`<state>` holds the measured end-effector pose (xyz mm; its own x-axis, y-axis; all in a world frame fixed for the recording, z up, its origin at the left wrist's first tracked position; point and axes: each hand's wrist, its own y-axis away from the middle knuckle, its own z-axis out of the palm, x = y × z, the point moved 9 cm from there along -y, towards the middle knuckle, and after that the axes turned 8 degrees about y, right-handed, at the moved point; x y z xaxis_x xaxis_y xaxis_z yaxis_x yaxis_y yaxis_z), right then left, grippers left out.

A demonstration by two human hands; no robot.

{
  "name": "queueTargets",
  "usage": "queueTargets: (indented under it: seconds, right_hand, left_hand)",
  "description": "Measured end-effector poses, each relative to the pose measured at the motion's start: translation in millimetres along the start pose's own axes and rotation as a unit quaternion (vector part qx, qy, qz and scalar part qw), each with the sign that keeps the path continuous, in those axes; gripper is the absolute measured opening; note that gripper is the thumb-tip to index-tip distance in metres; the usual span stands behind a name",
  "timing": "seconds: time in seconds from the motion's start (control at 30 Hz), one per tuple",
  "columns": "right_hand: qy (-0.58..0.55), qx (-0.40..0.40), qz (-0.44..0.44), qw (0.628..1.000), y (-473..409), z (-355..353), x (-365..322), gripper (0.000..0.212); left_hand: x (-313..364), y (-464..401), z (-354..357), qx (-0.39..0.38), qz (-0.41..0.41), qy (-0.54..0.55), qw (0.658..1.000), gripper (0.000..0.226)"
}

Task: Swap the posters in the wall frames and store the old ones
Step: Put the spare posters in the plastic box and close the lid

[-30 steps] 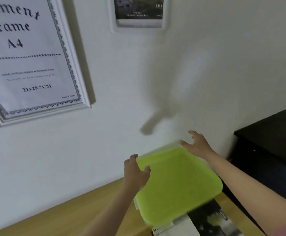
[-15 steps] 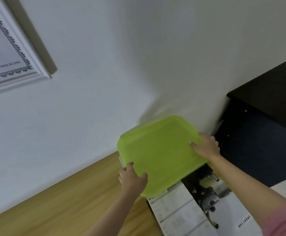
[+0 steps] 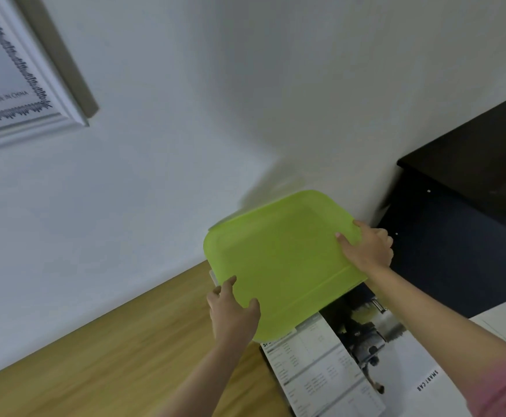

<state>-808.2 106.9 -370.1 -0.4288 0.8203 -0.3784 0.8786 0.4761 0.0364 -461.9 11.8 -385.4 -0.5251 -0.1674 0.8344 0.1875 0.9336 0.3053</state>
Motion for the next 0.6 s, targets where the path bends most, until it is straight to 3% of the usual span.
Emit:
queueTargets:
  seconds: [0.4, 0.6]
  right_hand:
    - [0.013, 0.043, -0.044, 0.998, 97.9, -24.2, -54.8, 0.059]
    - [-0.002, -0.004, -0.038, 0.999, 187.9, 11.8, -97.4, 0.058]
  left_hand:
    - [-41.5, 37.5, -86.3, 0.022, 0.011, 0.001, 1.0, 0.072]
    - [-104.0, 53.5, -167.8, 0.049, -0.024, -0.011, 0.998, 0.077]
